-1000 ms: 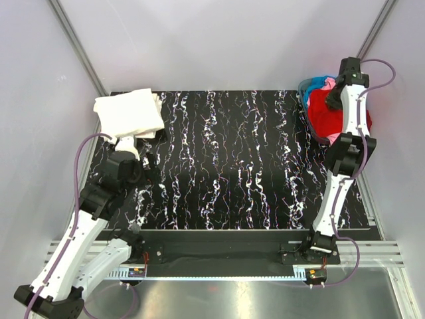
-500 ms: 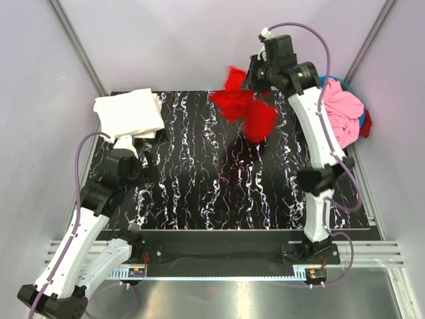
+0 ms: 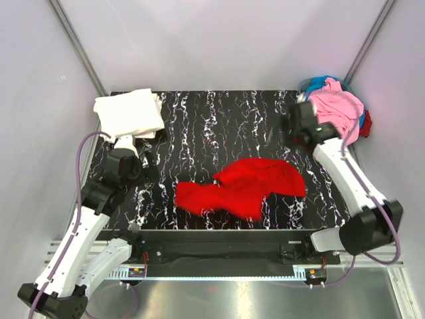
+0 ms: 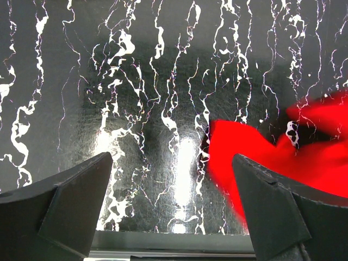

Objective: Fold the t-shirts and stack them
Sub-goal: Move the tshirt to the center of the board, then flatten the tshirt out

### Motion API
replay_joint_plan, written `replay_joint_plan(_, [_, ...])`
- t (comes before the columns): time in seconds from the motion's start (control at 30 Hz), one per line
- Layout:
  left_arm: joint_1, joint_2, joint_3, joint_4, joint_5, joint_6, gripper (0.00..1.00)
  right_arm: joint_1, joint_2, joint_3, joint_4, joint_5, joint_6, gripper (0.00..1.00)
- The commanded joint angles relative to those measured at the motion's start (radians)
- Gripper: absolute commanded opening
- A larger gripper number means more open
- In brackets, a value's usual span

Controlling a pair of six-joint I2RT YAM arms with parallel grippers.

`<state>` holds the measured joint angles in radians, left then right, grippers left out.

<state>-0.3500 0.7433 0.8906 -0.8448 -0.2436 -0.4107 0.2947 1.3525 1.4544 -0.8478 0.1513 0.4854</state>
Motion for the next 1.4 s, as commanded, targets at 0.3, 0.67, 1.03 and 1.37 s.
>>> replay_joint_plan(0.3, [0.003, 0.03, 0.01, 0.045, 0.059, 0.019, 0.99, -0.008, -0.24, -0.439, 0.102, -0.175, 0.142, 1.0])
replay_joint_plan(0.67, [-0.086, 0.296, 0.008, 0.062, 0.185, -0.089, 0.95, 0.026, -0.162, -0.574, 0.194, -0.277, 0.161, 1.0])
replay_joint_plan(1.03, [-0.098, 0.447, -0.223, 0.36, 0.237, -0.243, 0.85, 0.035, -0.073, -0.424, 0.176, -0.26, 0.096, 1.0])
replay_joint_plan(1.37, [-0.106, 0.524, -0.324, 0.561, 0.313, -0.287, 0.56, 0.277, 0.389, -0.017, 0.064, -0.156, -0.05, 0.98])
